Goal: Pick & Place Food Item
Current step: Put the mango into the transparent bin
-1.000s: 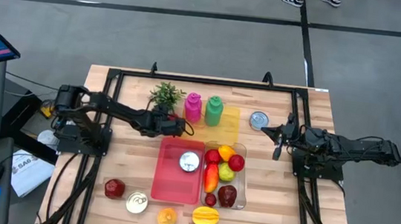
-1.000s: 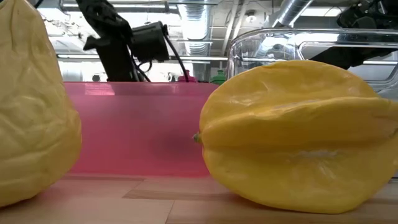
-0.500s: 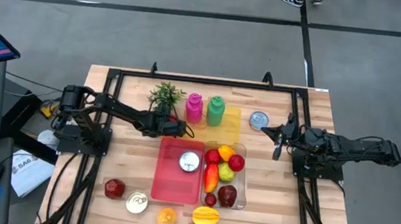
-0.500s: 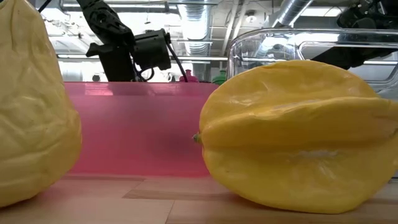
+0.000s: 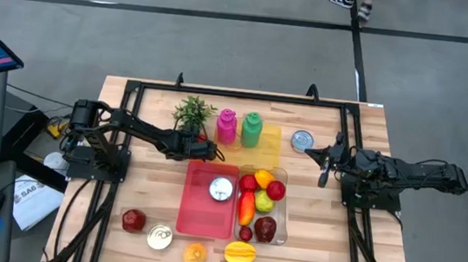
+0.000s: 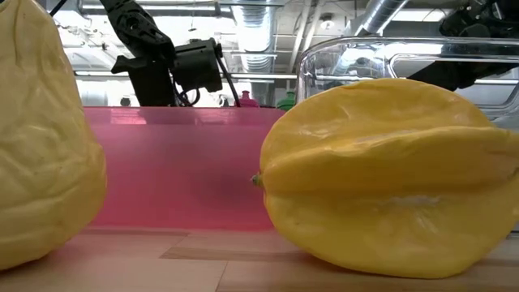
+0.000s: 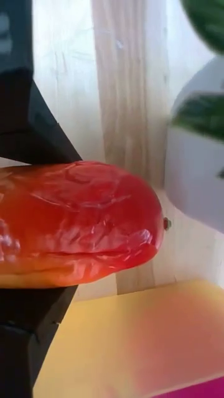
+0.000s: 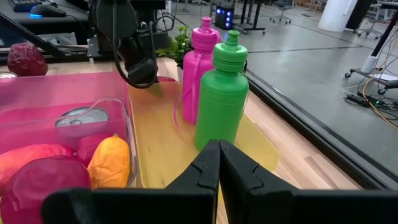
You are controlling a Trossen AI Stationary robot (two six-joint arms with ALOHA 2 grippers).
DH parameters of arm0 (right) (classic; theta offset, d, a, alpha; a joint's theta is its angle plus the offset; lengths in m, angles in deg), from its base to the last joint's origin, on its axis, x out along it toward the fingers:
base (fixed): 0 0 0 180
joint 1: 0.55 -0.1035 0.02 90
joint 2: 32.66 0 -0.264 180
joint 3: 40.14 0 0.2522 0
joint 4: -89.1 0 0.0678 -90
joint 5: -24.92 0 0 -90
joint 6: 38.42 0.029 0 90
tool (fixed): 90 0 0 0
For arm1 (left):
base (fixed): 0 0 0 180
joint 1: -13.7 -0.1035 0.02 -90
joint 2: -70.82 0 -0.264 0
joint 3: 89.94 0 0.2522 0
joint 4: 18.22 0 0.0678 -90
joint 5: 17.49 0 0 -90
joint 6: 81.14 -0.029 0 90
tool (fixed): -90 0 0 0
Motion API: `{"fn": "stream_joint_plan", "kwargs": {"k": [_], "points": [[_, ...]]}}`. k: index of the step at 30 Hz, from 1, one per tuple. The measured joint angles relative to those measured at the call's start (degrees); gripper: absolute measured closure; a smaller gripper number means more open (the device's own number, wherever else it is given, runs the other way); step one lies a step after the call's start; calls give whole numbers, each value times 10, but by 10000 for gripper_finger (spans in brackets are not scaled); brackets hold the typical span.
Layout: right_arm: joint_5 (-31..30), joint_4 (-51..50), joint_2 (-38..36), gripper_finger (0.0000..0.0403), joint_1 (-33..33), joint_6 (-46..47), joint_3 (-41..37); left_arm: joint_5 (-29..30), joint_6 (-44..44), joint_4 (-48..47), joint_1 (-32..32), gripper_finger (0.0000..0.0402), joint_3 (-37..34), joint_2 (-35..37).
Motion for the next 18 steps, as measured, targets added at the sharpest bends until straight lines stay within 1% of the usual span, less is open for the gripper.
{"fn": "stream_joint_plan", "kwargs": {"k": [3, 5, 7, 10, 13, 15, 18], "points": [[0, 0, 0, 401, 0, 0, 0, -1, -6, -1, 3, 145, 0, 0], [0, -1, 0, 401, 0, 0, 0, -1, -22, -2, 7, 142, 0, 1], [0, -2, 0, 401, 0, 0, 0, -3, -34, -9, 13, 148, 0, 7], [0, -4, 0, 401, 0, 0, 0, 1, -36, -26, 20, 168, 0, 18], [0, -3, 0, 401, 0, 0, 0, 8, -37, -40, 28, 181, 0, 44], [0, -4, 0, 401, 0, 0, 0, 17, -48, -44, 37, 181, 0, 69], [0, -3, 0, 401, 0, 0, 0, 33, -87, -41, 53, 171, 0, 115]]}}
